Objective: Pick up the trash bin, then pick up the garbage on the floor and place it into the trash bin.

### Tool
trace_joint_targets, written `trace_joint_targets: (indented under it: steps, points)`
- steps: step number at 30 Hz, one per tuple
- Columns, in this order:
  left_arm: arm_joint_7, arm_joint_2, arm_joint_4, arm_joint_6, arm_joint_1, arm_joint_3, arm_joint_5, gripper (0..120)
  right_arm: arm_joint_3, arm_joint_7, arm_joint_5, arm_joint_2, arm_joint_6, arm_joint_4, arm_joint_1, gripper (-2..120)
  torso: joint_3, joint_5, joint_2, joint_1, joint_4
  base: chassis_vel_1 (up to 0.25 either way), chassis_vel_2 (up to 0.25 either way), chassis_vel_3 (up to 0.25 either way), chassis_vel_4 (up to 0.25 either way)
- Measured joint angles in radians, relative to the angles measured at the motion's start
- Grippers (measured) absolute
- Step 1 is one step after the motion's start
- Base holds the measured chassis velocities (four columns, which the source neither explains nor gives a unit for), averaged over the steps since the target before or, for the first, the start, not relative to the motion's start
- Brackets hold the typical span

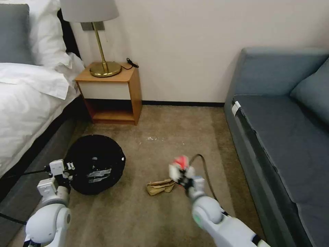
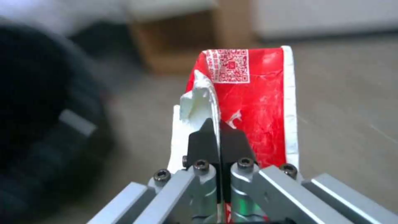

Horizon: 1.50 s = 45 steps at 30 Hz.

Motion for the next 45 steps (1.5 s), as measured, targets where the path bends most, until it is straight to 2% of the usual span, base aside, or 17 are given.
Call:
trace_joint_targets:
  steps: [6,9,12,17,25,32,37,38,41,45]
  points:
    - [0.007,-0.014,-0.002,-0.011,0.016,0.006,0.021,6,-0.134,-0.083,0.043,0.038,0.135,-0.031,0.167,0,0.000,-0.0003,0.000,0.000,0.0001,0.000,0.000,0.000,0.000]
    - [0.010,-0.020,-0.002,-0.015,0.015,0.008,0.027,6,-0.186,-0.098,0.069,0.032,0.157,-0.033,0.216,0,0.000,-0.0003,0.000,0.000,-0.0001,0.000,0.000,0.000,0.000]
    - [0.019,-0.034,-0.007,-0.019,0.009,0.010,0.032,6,-0.296,-0.113,0.090,0.034,0.191,-0.047,0.280,0,0.000,-0.0003,0.000,0.000,-0.0002,0.000,0.000,0.000,0.000]
    - [0.023,-0.042,-0.018,-0.019,0.009,0.011,0.032,6,-0.363,-0.101,0.065,0.064,0.216,-0.091,0.317,0,0.000,-0.0001,0.000,0.000,-0.0002,0.000,0.000,0.000,0.000]
    - [0.031,-0.050,-0.039,-0.019,0.018,0.014,0.030,6,-0.461,-0.030,-0.016,0.165,0.232,-0.194,0.365,0,0.000,-0.0002,0.000,0.000,-0.0001,0.000,0.000,0.000,0.000]
    - [0.032,-0.050,-0.042,-0.019,0.024,0.015,0.029,6,-0.473,-0.021,-0.016,0.183,0.213,-0.206,0.366,0,0.000,-0.0002,0.000,0.000,-0.0002,0.000,0.000,0.000,0.000]
    - [0.033,-0.046,-0.042,-0.021,0.025,0.015,0.029,6,-0.465,-0.019,0.024,0.180,0.169,-0.189,0.359,18,0.000,-0.0001,0.000,0.000,-0.0002,0.000,0.000,0.000,0.000]
    - [0.033,-0.046,-0.042,-0.021,0.025,0.015,0.029,6,-0.465,-0.019,0.024,0.180,0.169,-0.189,0.359,18,0.000,-0.0001,0.000,0.000,-0.0002,0.000,0.000,0.000,0.000]
    - [0.034,-0.045,-0.042,-0.021,0.025,0.015,0.029,6,-0.454,-0.019,0.071,0.175,0.137,-0.165,0.354,35,0.000,-0.0001,0.000,0.000,-0.0002,0.000,0.000,0.000,0.000]
    - [0.034,-0.043,-0.042,-0.022,0.025,0.015,0.028,6,-0.447,-0.022,0.079,0.173,0.132,-0.156,0.350,43,0.000,-0.0001,0.000,0.000,-0.0002,0.000,0.000,0.000,0.000]
